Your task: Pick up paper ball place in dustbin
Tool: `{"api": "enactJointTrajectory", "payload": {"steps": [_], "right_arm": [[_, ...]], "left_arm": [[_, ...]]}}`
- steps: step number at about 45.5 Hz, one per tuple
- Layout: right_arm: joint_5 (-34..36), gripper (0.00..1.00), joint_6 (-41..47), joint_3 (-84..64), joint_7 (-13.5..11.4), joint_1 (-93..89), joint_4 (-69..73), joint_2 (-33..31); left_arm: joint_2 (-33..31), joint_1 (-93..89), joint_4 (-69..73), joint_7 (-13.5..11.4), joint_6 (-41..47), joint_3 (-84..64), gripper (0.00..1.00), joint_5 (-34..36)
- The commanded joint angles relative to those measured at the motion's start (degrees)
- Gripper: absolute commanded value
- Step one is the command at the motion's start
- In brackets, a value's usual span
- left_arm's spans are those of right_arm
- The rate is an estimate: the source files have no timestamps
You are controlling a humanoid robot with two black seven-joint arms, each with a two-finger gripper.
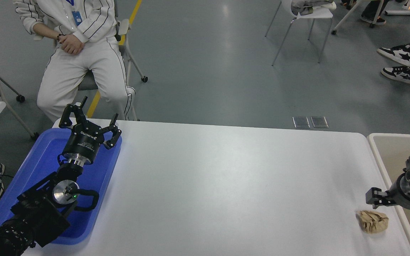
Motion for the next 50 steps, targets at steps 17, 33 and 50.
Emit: {"api": "enactJointTrajectory", "payload": {"steps": [17, 33, 50], "right_arm": [[0.63, 0.93, -4.70, 10.11, -0.05, -9.77, -3.72, 0.69], [0.80, 0.92, -7.77, 12.05, -0.05, -11.00, -3.72, 0.78], [0.80, 0.92, -8.74, 12.13, -0.05, -13.37, -5.66, 2.28]], "left_arm": [[0.00, -0.01, 0.00, 0.00, 0.00, 0.00, 1.00, 0.00], [0.00, -0.01, 0.00, 0.00, 0.00, 0.00, 1.00, 0.00], [0.00, -0.01, 0.00, 0.00, 0.00, 0.00, 1.00, 0.00]]}}
